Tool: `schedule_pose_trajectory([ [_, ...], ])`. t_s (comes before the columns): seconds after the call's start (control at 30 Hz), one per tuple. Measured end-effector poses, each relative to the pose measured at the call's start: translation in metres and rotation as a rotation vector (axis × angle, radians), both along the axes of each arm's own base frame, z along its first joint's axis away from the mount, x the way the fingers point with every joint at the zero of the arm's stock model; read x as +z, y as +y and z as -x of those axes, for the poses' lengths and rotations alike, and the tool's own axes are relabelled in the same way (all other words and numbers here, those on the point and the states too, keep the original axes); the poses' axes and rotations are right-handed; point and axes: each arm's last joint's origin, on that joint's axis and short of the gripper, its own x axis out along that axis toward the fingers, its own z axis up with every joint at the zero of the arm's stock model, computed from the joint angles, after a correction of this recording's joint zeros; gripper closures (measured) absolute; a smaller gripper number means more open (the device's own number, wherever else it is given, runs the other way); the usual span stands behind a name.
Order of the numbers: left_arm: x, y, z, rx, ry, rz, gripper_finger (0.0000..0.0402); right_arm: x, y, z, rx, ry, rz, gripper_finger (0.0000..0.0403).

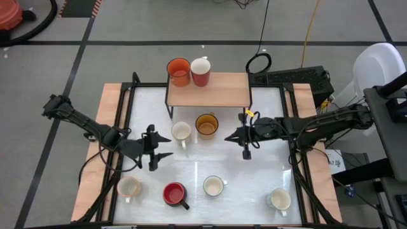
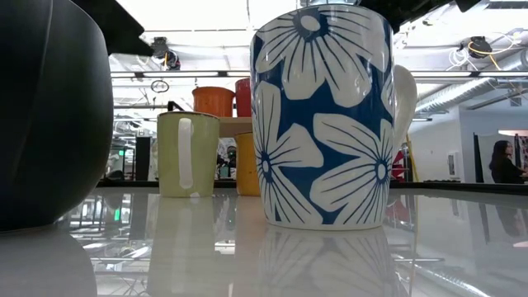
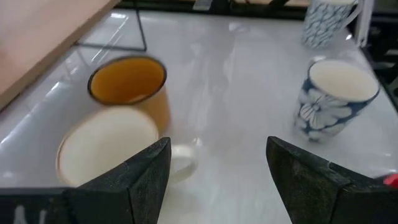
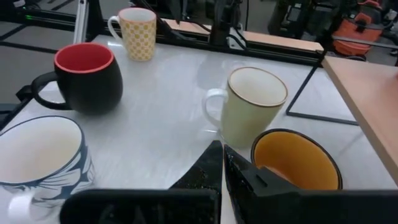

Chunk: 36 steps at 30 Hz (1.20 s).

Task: Place coffee mugs
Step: Put the yellow patterned mug on the shelf

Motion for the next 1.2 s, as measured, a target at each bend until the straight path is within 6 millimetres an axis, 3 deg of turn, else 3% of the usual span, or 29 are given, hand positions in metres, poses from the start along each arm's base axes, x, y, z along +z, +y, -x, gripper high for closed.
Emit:
schedule_pose_trajectory([
  [0.43,0.000,0.005,-0.004,-0.089,0.035,0.050,0.0133,-0.004,0.000,0.002,-0.004,0.051,-0.004,0.0403],
  [0.53,-0.003,0.002,0.002,-0.123,0.117,0.097,0.0133,-0.006,0.002,0.003,0.005,0.068,-0.001,0.0403],
  [0.77,0.004,0.001,0.018,-0.009,0.322,0.192,0.0133,-0.008,0.002,0.005,0.007,0.098,0.007,0.0403],
  [1.03,0.014,-0.007,0.031,0.017,0.408,0.256,0.0133,-0.008,0.002,0.005,0.008,0.097,0.009,0.0403],
  [1.2,0.011,-0.012,0.042,0.017,0.523,0.327,0.0133,-0.008,0.002,0.005,0.008,0.097,0.009,0.0403],
])
